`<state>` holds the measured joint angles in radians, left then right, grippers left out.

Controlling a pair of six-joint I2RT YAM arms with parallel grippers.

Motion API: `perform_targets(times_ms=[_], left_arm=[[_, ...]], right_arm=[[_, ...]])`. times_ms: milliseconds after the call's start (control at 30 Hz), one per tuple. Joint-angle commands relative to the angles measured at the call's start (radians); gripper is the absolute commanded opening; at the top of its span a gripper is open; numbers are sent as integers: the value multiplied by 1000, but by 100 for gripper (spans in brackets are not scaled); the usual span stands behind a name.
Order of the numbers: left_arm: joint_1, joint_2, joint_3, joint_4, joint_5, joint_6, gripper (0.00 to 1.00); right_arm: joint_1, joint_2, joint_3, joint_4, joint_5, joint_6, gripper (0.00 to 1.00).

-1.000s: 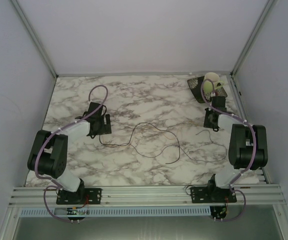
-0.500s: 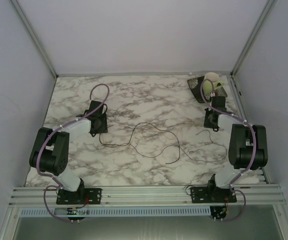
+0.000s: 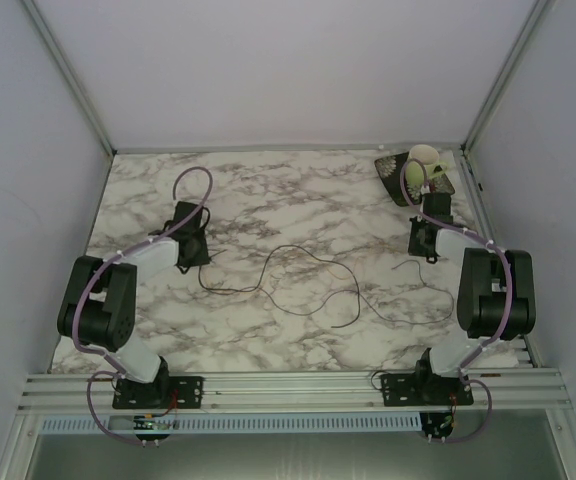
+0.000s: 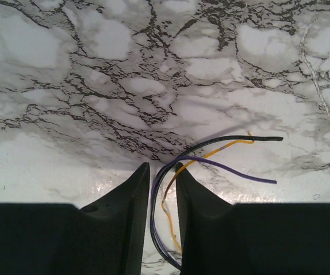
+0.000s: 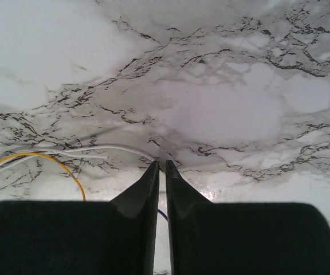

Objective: Zip-tie the wires
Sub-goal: Untie the cable at the center of the board.

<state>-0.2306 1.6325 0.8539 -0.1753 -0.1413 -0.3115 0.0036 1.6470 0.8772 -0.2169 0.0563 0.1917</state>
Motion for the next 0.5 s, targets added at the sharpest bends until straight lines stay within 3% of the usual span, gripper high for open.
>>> perform_targets(times_ms=[0, 200, 467], left_arm=[[22, 84, -66, -101, 24, -2, 23], [22, 125, -61, -110, 44, 10, 8], [23, 130, -56, -113, 41, 14, 0]], right_arm=[[4, 6, -25, -41, -9, -3, 6], [-2, -10, -16, -46, -3, -6, 0], [-28, -56, 3, -71, 28, -4, 0]])
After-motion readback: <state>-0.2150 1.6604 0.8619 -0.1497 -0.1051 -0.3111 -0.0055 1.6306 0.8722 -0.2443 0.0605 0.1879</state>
